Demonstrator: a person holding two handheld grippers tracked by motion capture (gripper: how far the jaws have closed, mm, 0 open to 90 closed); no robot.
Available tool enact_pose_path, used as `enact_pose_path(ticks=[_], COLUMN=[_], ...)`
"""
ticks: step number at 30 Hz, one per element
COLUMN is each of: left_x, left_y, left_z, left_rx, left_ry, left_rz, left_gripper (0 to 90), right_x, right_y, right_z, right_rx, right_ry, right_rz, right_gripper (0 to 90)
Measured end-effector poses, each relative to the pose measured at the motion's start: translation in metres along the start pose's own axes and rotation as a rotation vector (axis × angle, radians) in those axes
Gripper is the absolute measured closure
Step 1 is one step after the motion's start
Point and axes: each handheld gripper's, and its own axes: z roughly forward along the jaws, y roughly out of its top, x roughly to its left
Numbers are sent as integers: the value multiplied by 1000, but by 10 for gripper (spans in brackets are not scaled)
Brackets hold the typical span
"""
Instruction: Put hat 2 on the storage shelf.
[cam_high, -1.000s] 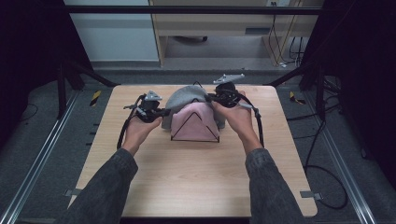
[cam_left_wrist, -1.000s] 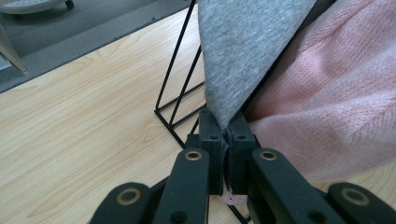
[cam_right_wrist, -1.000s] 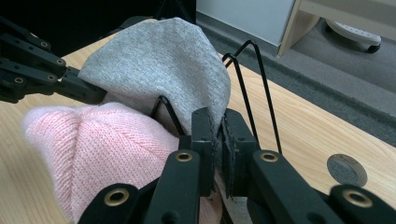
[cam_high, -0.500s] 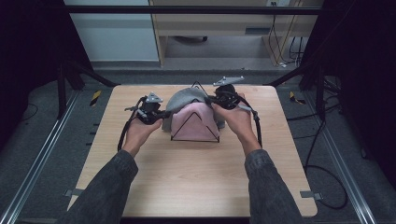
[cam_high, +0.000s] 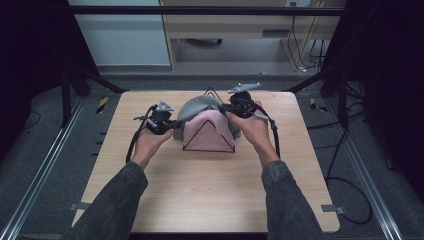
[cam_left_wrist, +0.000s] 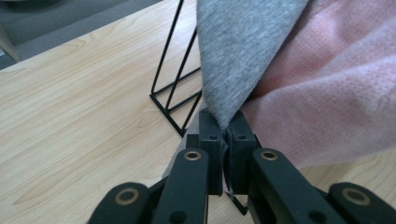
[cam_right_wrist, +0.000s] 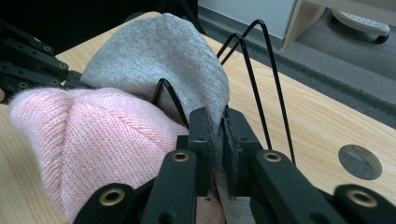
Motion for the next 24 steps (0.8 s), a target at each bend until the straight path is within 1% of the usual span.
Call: enact_pose_path(ticks=[4,6,8,10,12,14,15,16,18,19,22,24], left_x=[0,1,0,0,0,1,1,1,1,1,0,-2], left_y=[-1,-2,-2,-1,-1,-1,0,0,1,2,3,4], left_z=[0,0,0,-1,-3,-6,-8,-10,-14,-15,-21,-26], left_rx=[-3,-2,-1,0,-10,-25,-33,-40,-36,-40,-46,-40], left_ry=[3,5,6,10,20,25,30,41,54,60,67,71], left_rz=[-4,-7,-11,-11,-20,-27,-28,-28,-20,-23,-20,-9], left_gripper=[854,831,822,793,761,701,686,686,652,640,619,600], right_x=[0,0,1,1,2,3,3,3,4,4,6,7], right_y=[0,0,0,0,1,1,2,2,3,4,5,6], right_z=[-1,-2,-2,-3,-4,-7,-10,-10,-14,-16,-20,-23], right_rx=[-1,1,1,-1,-2,-5,-14,-14,-19,-24,-34,-38], right_ry=[-3,-12,-15,-20,-25,-32,-34,-34,-39,-40,-41,-40], right_rz=[1,0,0,-2,-2,-2,0,0,3,6,9,10], right_gripper=[796,756,744,721,701,678,664,664,651,649,641,638])
